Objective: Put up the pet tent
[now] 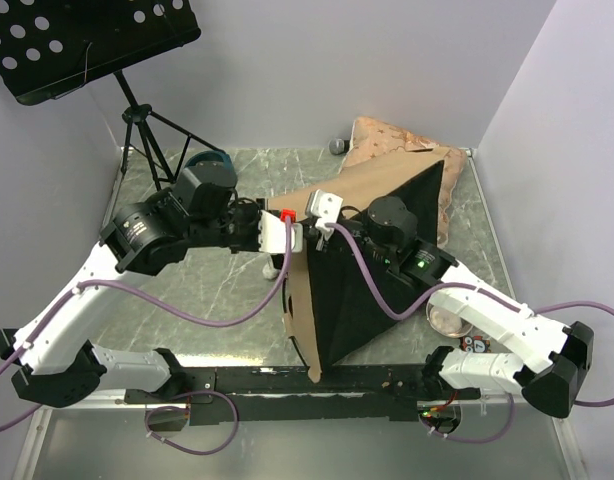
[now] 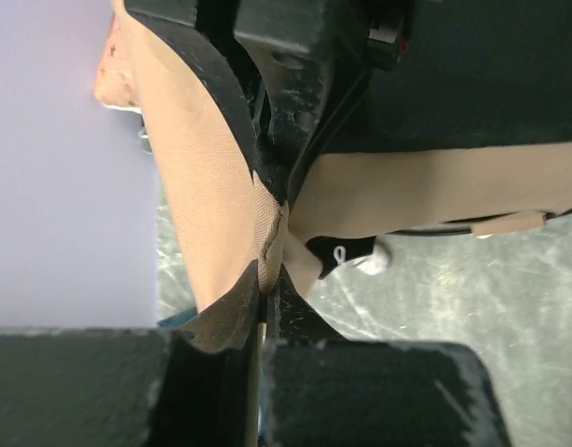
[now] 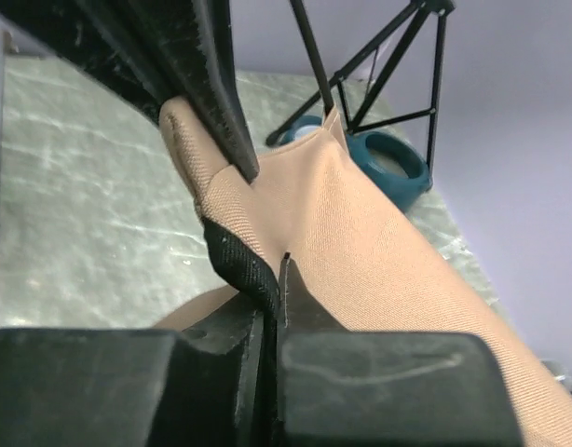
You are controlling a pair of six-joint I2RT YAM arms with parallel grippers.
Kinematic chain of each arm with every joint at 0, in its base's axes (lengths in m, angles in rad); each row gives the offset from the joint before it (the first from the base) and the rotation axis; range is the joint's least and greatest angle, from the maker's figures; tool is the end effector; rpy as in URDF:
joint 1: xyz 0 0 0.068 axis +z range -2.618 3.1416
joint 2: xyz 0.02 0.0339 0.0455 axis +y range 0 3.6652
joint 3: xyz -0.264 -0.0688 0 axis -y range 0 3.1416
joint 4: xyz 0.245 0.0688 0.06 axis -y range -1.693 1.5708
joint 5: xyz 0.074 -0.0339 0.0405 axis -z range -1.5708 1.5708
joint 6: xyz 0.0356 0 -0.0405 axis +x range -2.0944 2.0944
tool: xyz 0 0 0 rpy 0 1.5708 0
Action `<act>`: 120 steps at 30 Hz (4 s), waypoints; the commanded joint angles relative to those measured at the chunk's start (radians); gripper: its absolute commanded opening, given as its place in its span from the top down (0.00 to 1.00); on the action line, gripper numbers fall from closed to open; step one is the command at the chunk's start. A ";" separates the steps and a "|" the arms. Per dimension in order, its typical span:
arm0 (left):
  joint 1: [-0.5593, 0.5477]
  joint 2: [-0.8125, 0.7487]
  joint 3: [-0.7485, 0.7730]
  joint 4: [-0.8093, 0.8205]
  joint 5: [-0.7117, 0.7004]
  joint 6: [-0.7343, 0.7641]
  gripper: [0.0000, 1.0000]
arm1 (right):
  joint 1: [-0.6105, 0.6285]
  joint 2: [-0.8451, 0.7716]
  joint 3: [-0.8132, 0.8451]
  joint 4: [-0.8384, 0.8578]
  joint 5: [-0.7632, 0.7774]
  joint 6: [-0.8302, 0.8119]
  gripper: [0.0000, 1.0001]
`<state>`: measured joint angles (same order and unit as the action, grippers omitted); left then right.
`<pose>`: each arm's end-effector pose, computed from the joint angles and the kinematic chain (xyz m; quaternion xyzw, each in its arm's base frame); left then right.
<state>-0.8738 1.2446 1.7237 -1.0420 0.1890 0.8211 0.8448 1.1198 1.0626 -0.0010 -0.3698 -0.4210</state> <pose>0.1344 -0.1709 0.4716 0.6836 0.5429 -0.0953 0.4784 0.1630 0.2030 0.3908 -0.5246 0.5019 0.2726 0.6313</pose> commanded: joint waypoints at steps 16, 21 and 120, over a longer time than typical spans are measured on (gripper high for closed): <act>0.128 -0.348 -0.201 0.779 0.288 -0.311 0.00 | -0.260 0.104 0.615 -0.523 -0.391 -0.458 1.00; 0.125 -0.429 -0.406 0.935 0.334 -0.143 0.00 | -0.262 0.129 0.590 -0.502 -0.428 -0.504 1.00; 0.053 -0.200 -0.472 0.812 0.099 -0.177 0.99 | -0.302 -0.014 0.137 -0.149 -0.630 0.162 0.46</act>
<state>-0.8242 1.0412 1.1820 -0.2577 0.2749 0.6830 0.5266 1.1339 1.1400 -0.0895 -0.9516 -0.1616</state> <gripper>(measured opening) 0.022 0.489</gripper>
